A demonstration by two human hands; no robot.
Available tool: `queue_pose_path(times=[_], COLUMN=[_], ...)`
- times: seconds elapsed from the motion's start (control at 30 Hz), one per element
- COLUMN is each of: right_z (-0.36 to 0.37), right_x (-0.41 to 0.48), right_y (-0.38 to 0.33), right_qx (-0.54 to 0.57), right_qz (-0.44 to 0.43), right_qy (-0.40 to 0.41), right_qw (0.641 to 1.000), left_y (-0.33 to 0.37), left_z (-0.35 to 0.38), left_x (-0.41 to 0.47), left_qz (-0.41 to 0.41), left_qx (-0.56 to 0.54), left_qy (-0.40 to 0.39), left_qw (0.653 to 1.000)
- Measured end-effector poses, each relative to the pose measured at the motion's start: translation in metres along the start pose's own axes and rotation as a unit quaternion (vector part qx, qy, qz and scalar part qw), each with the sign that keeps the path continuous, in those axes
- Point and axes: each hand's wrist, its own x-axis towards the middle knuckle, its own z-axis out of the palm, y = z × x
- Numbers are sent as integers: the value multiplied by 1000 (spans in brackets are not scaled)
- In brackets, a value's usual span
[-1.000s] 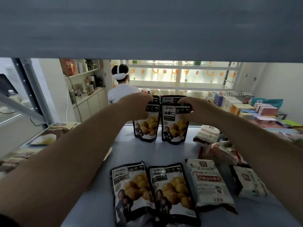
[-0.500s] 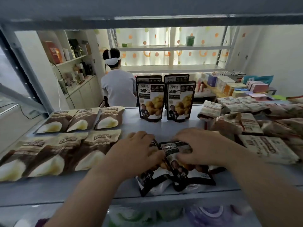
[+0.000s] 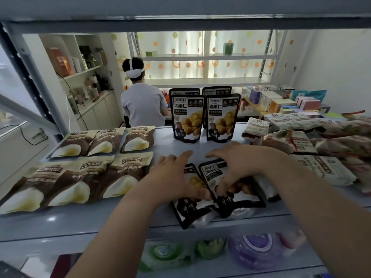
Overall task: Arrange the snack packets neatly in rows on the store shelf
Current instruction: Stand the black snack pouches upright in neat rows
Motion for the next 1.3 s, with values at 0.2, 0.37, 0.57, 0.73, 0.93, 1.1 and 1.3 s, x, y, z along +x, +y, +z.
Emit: queue_pose_path(times=[0.2,0.37,0.57,0.73,0.93,1.1,1.3], right_z=[-3,-21,-53,-62,-58,-57,-50], right_x=[7,-2,-10,-5,13,15,10], right_y=[2,10,34,43,52,53,46], right_qx=[64,117,149,144,107,86,53], right_qz=[-28,-63,-124,-130,-116,-125,-121], right_qy=[109,178,287,364,383,387,405], right_qw=[992,975,938,911,910,910,905], left_y=[-7,-3,25,41,38,29,23], left_z=[-1,-22,-68,-81,-74,-70,-53], left_x=[9,7,9,30,60,69,68], left_qz=[-30,5,63,85,121,125,97], left_qx=[-87,-118,-98,2,35,55,107], left_qy=[108,170,234,296,345,340,380], left_qw=[990,978,965,951,930,930,913])
